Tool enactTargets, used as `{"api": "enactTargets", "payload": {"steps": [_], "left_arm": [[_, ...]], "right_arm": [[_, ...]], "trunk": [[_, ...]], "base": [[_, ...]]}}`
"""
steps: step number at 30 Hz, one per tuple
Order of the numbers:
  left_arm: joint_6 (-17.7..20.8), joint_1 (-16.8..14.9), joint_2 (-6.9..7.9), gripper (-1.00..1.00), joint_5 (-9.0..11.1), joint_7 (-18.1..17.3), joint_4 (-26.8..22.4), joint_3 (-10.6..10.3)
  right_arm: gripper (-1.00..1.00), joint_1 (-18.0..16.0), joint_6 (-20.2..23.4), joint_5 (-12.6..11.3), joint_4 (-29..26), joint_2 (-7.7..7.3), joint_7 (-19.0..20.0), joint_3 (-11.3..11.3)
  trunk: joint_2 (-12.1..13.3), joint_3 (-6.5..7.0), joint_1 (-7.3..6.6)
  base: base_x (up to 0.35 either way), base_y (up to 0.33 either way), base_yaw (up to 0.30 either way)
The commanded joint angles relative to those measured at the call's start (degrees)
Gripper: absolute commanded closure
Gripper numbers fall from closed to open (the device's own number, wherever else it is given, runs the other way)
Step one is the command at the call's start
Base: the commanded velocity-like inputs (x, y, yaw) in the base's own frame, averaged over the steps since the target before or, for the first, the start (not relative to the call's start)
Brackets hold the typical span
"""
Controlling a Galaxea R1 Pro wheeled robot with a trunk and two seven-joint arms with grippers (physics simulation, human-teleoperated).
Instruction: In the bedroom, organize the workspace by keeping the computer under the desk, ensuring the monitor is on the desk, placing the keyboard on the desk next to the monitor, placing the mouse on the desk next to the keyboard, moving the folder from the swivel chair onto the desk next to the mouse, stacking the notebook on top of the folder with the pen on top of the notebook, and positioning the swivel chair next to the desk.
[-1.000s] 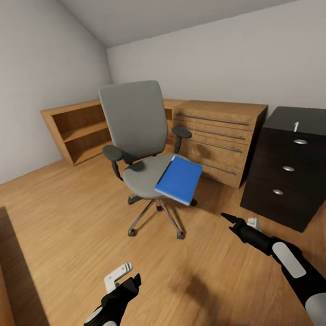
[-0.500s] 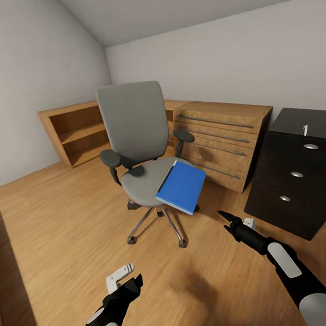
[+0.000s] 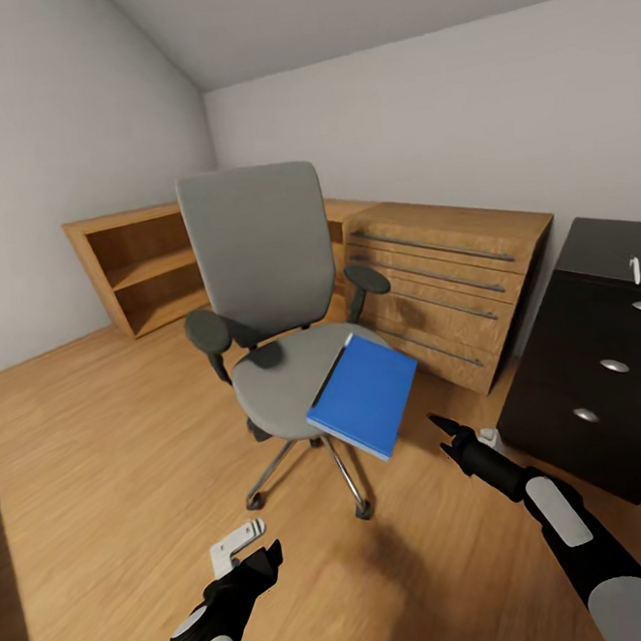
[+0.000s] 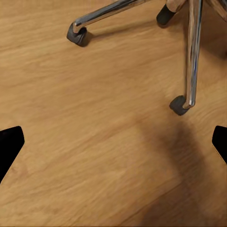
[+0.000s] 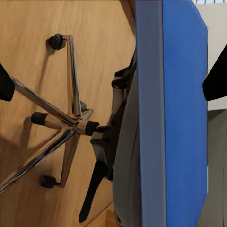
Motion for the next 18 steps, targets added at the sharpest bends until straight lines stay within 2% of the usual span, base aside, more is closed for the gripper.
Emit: {"api": "enactTargets", "payload": {"steps": [1, 6, 15, 18], "left_arm": [[0.2, -0.1, 0.05, -1.00, 0.2, 0.4, -0.1, -0.1], [0.2, -0.1, 0.05, -1.00, 0.2, 0.4, 0.1, -0.1], [0.2, -0.1, 0.05, -1.00, 0.2, 0.4, 0.2, -0.1], [0.2, -0.1, 0.05, -1.00, 0.2, 0.4, 0.2, -0.1]], "right_arm": [[-1.00, 0.0, 0.4, -0.3, 0.0, 0.02, 0.0, -0.1], [-1.00, 0.0, 0.4, -0.2, 0.0, 0.02, 0.0, -0.1], [-1.00, 0.0, 0.4, -0.2, -0.1, 0.16, 0.0, 0.1], [-1.00, 0.0, 0.4, -0.2, -0.1, 1.16, 0.1, 0.3]], "trunk": [[0.0, -0.05, 0.01], [0.0, -0.05, 0.01], [0.0, -0.05, 0.01], [0.0, -0.05, 0.01]], "base": [[0.230, 0.000, 0.000], [0.160, 0.014, 0.000], [0.015, 0.002, 0.000], [0.000, 0.000, 0.000]]}}
